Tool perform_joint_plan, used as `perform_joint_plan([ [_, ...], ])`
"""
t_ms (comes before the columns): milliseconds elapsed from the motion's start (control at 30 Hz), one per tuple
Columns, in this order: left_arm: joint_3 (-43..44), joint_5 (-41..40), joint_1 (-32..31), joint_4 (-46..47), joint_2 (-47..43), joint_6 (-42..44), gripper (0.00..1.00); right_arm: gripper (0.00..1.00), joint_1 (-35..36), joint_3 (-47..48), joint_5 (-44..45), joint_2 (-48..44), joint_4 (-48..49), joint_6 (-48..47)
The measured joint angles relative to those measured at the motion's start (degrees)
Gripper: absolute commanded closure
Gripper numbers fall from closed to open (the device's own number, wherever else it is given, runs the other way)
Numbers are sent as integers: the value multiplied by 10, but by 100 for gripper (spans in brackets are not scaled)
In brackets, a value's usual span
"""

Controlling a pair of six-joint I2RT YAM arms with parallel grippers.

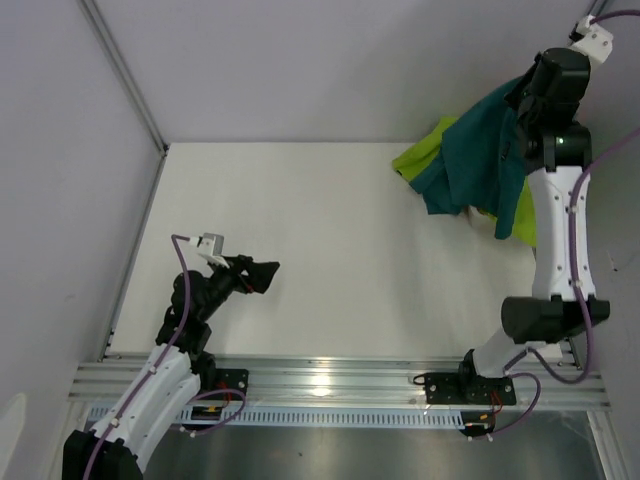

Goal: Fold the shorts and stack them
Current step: Grab the shorts from the pile, then move the shorts to the center of the board

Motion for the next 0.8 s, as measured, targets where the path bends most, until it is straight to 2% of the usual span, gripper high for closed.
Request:
perform_joint_plan([
  [233, 0, -2, 0, -3, -10, 0, 1, 100, 178, 10, -78, -187, -4, 16],
  [433, 0, -37, 0, -44, -79, 1, 1, 100, 257, -27, -156, -229, 6, 61],
  [567, 0, -72, 0, -77, -144, 1, 1, 100, 292, -33, -228, -173, 8, 90],
  [700, 0, -105, 0, -110, -193, 4, 1, 100, 340, 23, -270, -46, 0, 102],
  [800, 3, -130, 0, -140, -211, 5, 1, 100, 368, 22, -284, 21, -12, 111],
])
